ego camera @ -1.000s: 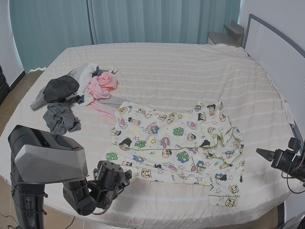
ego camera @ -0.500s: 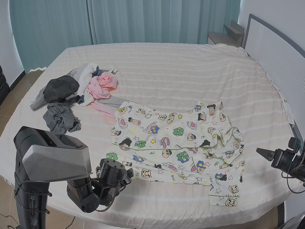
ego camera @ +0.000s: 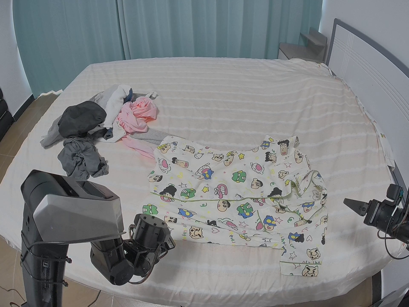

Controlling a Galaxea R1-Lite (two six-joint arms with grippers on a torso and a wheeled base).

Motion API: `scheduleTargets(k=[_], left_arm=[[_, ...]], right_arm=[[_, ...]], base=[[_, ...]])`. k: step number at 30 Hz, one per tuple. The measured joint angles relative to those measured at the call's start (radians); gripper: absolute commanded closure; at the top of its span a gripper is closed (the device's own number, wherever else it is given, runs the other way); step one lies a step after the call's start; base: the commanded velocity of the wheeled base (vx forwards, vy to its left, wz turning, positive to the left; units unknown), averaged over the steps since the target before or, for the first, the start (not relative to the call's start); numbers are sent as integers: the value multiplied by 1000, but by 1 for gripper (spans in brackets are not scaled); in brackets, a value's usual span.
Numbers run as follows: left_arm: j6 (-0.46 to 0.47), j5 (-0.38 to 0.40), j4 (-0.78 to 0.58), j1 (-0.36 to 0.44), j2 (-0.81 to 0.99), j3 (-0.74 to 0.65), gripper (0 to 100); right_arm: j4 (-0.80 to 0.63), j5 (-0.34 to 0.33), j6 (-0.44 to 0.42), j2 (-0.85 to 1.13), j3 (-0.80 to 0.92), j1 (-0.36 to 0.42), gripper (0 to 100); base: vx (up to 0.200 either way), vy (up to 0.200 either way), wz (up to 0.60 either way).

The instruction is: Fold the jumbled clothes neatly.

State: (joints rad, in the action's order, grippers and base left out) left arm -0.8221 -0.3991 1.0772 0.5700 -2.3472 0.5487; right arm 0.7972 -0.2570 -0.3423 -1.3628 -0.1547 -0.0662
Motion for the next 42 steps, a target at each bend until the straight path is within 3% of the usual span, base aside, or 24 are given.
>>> scheduleTargets(k=[9,16,17,31,42], left_arm=[[17,-14,1,-7,-3,-21,100],[83,-58,11,-14,5,-67,100],[84,-59,11,-14,9,-77,0],[131,-59,70,-19,32,-105,0],[246,-57,139,-20,-20,-60,0]], right_arm=[[0,0,0,1,0,0,0],[0,0,0,3,0,0,0],[0,0,0,3,0,0,0],[0,0,0,5,-1,0,0],[3,0,0,7,-2,-1,0]], base=[[0,0,0],[0,0,0],[0,0,0],[0,0,0],[0,0,0]])
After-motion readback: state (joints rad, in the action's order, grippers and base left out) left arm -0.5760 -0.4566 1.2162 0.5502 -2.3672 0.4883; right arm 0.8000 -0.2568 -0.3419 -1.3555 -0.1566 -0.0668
